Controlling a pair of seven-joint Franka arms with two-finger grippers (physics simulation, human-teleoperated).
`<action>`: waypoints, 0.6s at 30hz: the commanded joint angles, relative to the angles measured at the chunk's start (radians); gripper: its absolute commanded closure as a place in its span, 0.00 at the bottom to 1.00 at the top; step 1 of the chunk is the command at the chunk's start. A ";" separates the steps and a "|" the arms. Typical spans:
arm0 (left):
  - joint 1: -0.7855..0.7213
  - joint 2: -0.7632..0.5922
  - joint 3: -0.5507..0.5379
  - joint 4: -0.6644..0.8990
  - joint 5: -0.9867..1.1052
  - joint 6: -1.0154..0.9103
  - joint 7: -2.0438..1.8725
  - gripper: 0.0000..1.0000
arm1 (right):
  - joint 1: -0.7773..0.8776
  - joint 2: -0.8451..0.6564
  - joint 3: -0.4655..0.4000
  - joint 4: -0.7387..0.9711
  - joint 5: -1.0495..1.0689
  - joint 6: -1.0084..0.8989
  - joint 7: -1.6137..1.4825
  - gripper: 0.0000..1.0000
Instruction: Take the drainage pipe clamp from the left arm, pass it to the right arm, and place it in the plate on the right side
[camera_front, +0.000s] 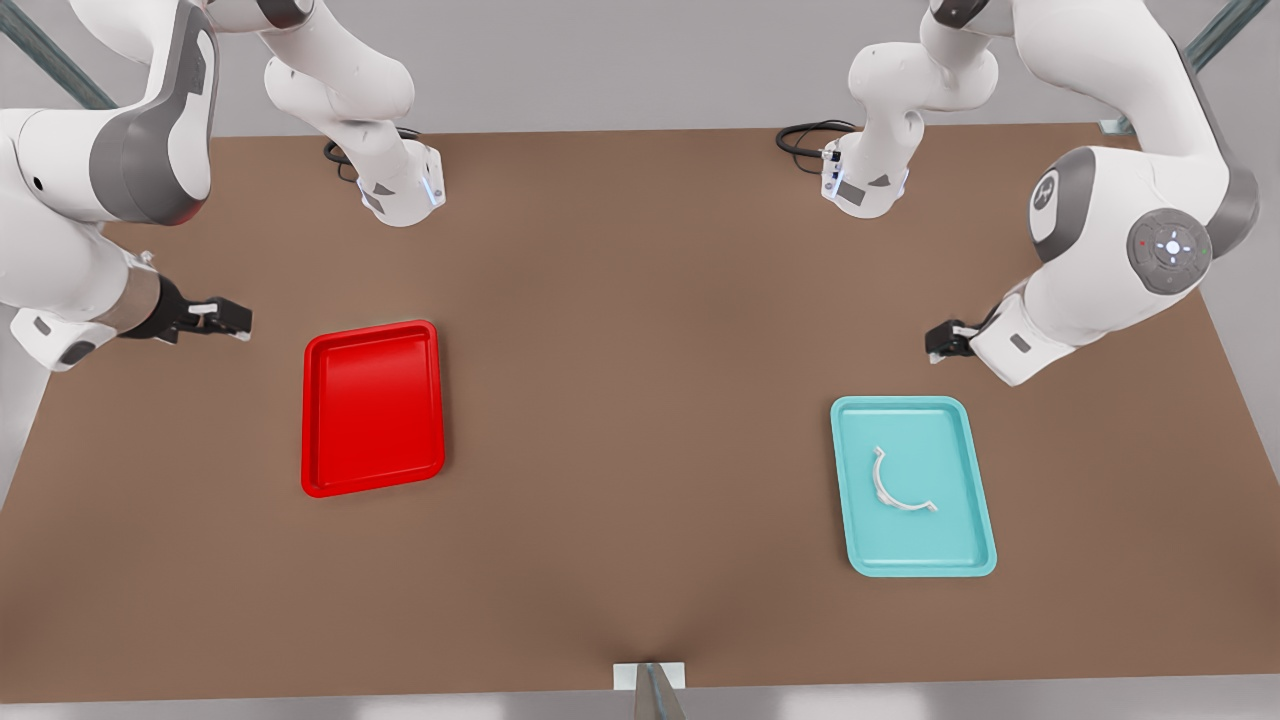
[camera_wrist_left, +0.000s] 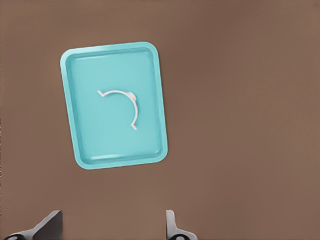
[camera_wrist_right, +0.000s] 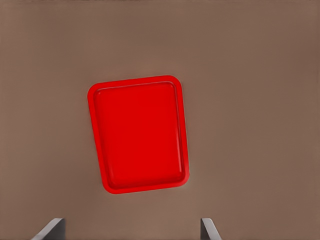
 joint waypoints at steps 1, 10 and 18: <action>-0.001 -0.001 -0.001 -0.002 0.015 0.096 0.084 0.00 | 0.000 -0.001 0.000 0.000 0.000 0.034 -0.032 0.00; 0.048 0.240 0.053 -0.069 0.012 0.558 -1.506 0.00 | 0.000 -0.001 -0.001 0.000 0.000 0.033 -0.040 0.00; 0.061 0.387 0.070 -0.152 0.016 0.828 -1.884 0.00 | -0.005 -0.001 0.000 0.000 0.000 0.034 -0.047 0.00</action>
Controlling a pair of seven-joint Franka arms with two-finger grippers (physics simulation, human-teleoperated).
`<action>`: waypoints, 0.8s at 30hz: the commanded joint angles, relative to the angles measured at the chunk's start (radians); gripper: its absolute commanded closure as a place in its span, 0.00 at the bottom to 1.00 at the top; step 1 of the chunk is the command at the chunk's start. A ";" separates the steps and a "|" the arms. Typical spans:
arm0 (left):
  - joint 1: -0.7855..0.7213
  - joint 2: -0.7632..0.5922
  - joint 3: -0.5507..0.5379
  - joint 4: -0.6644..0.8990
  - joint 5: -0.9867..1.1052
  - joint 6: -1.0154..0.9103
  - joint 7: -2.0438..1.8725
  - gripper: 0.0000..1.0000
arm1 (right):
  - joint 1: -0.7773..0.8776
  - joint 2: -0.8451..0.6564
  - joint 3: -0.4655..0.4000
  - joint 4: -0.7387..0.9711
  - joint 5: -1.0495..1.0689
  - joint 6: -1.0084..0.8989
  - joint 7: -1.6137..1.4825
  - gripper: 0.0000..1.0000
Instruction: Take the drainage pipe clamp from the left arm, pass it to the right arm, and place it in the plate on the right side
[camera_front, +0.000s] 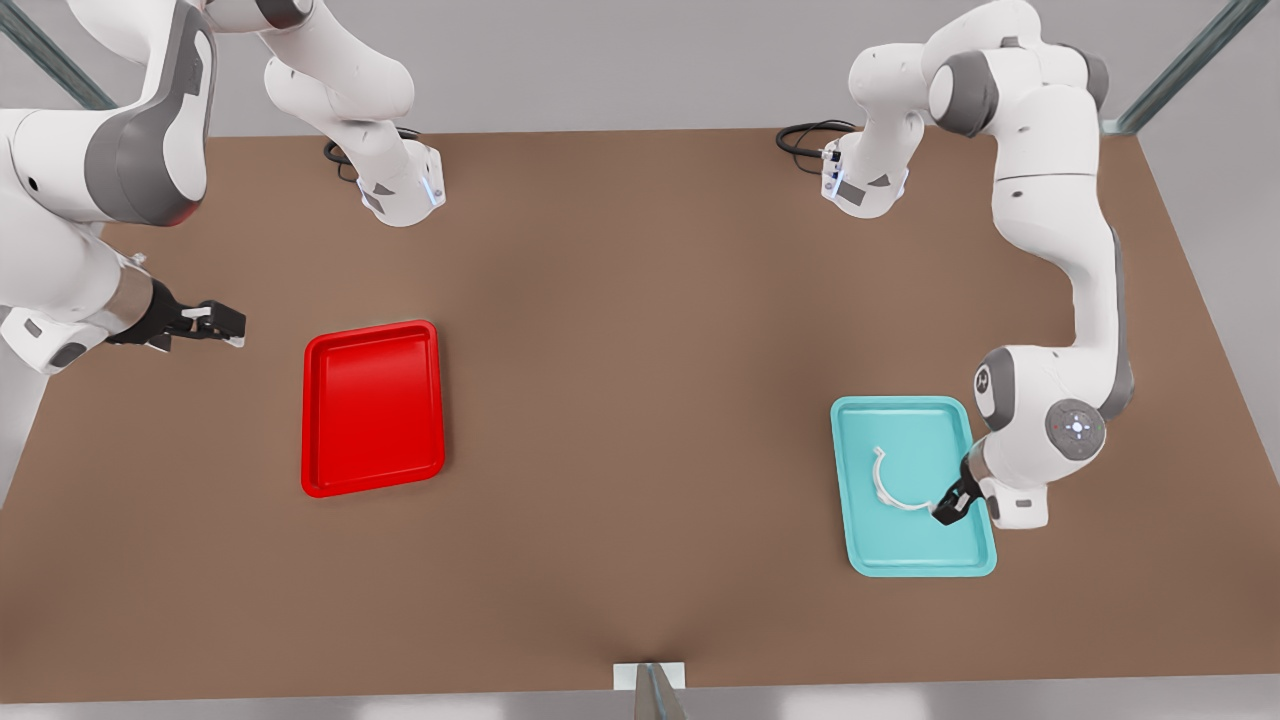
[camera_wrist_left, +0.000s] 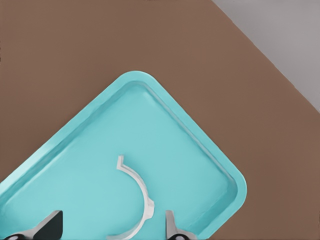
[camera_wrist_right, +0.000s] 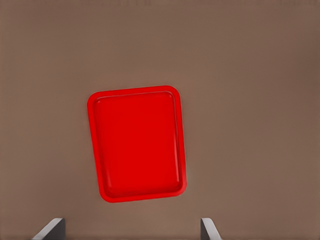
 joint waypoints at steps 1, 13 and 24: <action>0.001 0.011 0.002 -0.014 0.004 0.154 -1.011 0.00 | 0.002 -0.001 0.001 0.000 0.001 0.000 -0.022 0.00; -0.030 0.055 0.019 -0.198 0.005 0.324 -1.011 0.00 | 0.001 -0.003 0.005 0.000 0.001 0.000 -0.042 0.00; -0.030 0.115 0.024 -0.169 0.007 0.338 -1.002 0.00 | -0.027 -0.006 0.007 0.000 0.054 0.000 -0.057 0.00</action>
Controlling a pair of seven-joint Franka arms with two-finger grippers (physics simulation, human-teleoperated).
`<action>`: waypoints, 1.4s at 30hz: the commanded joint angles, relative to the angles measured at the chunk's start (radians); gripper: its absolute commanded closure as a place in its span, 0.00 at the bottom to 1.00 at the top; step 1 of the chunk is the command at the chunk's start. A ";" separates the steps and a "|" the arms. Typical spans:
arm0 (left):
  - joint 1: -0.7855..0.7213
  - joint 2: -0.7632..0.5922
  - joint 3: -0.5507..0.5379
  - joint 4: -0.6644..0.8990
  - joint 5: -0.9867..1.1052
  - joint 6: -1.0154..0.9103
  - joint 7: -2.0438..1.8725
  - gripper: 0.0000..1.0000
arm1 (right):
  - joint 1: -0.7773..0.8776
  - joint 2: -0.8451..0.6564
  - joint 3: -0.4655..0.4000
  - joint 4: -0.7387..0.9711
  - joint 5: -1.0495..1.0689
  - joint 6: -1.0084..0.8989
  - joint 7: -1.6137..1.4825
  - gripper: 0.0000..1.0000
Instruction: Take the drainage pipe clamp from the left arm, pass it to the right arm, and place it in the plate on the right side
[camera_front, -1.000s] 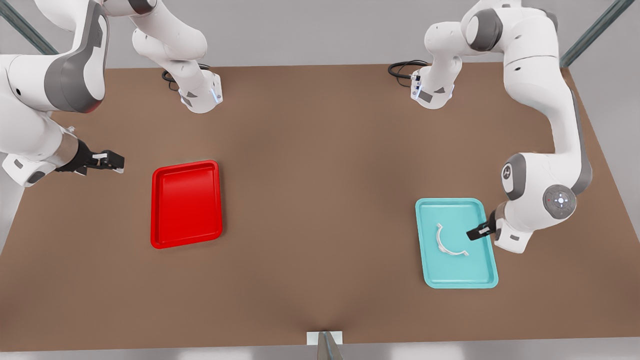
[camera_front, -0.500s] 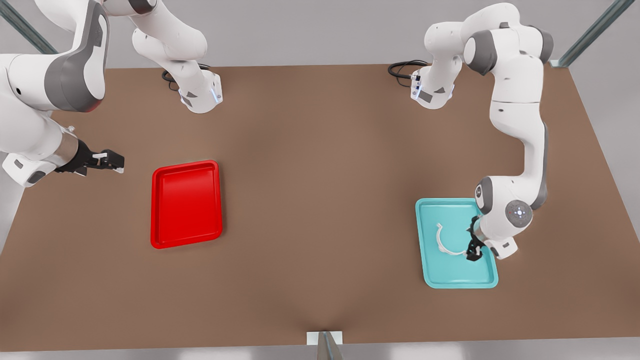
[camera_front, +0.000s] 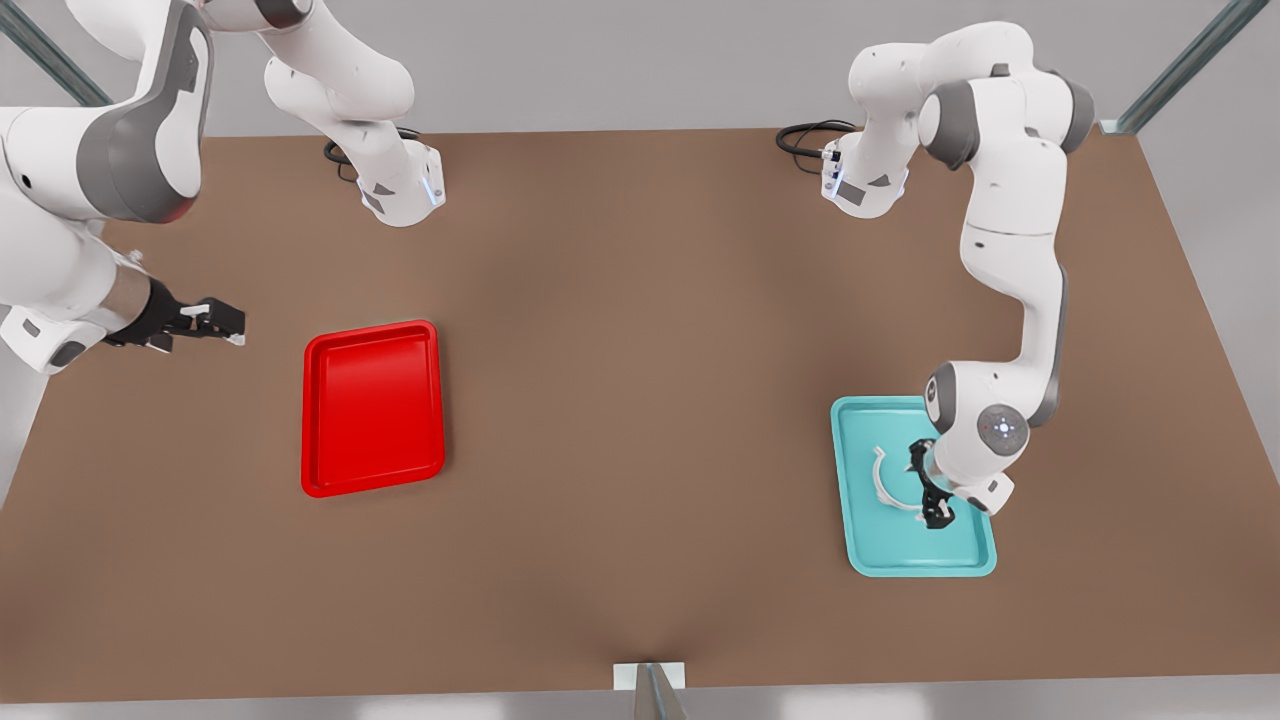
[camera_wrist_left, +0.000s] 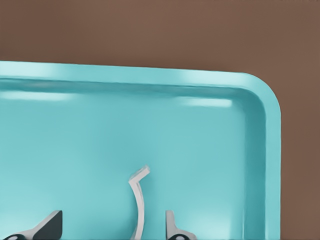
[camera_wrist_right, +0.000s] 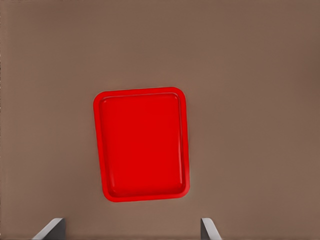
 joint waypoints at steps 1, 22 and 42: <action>0.000 0.008 0.001 0.010 0.001 0.015 -0.258 0.00 | -0.006 -0.001 0.002 0.000 0.022 -0.001 -0.024 0.00; -0.001 0.051 0.013 0.051 0.001 0.016 -0.183 0.76 | 0.003 0.002 0.005 -0.003 -0.018 -0.004 0.017 0.00; -0.302 -0.058 0.003 0.361 -0.149 -0.693 -0.733 0.79 | 0.000 0.002 0.004 -0.003 -0.015 -0.009 0.013 0.00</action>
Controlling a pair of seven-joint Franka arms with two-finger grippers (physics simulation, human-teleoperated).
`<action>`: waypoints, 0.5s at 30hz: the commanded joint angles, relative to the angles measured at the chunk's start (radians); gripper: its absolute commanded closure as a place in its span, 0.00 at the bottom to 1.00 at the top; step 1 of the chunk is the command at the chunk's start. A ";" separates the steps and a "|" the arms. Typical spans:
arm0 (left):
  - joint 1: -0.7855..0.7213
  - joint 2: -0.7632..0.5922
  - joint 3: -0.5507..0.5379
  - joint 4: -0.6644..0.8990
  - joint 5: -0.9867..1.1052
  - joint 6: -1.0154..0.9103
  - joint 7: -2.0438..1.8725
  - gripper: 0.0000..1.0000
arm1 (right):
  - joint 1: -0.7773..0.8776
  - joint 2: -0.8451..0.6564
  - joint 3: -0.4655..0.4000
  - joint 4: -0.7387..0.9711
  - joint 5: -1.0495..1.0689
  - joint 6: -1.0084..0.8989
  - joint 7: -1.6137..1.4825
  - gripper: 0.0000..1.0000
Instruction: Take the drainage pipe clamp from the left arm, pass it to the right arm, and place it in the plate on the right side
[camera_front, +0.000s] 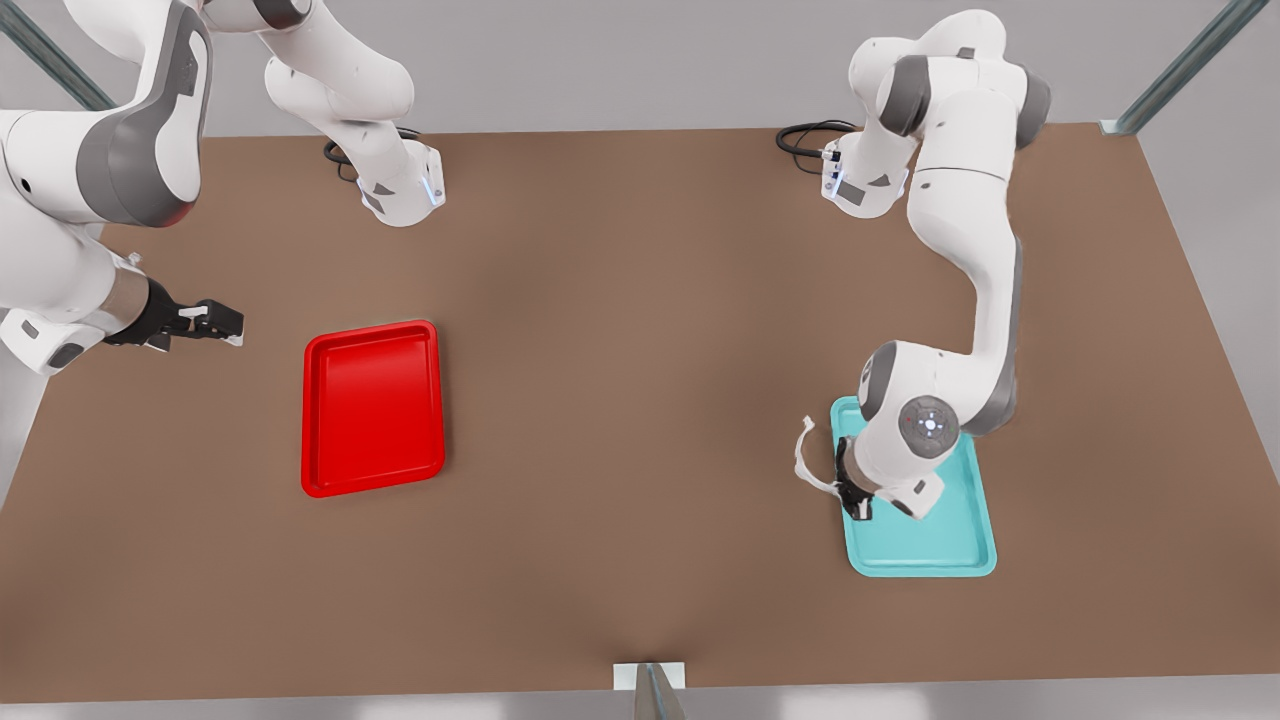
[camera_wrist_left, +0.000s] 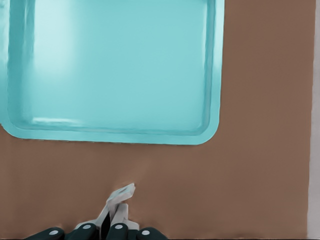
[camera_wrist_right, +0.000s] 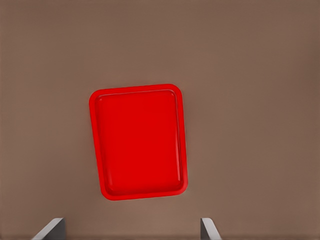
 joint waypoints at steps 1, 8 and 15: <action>-0.058 -0.003 0.000 0.031 -0.104 -0.213 -0.594 0.79 | 0.000 -0.001 0.000 0.001 0.002 -0.003 0.000 0.00; -0.238 0.007 -0.049 0.111 -0.213 -0.042 -1.347 0.79 | 0.120 0.097 0.050 0.018 0.013 0.114 0.077 0.00; -0.253 0.019 -0.132 0.111 -0.211 0.157 -1.634 0.79 | 0.278 0.142 0.172 -0.118 0.019 0.177 0.660 0.00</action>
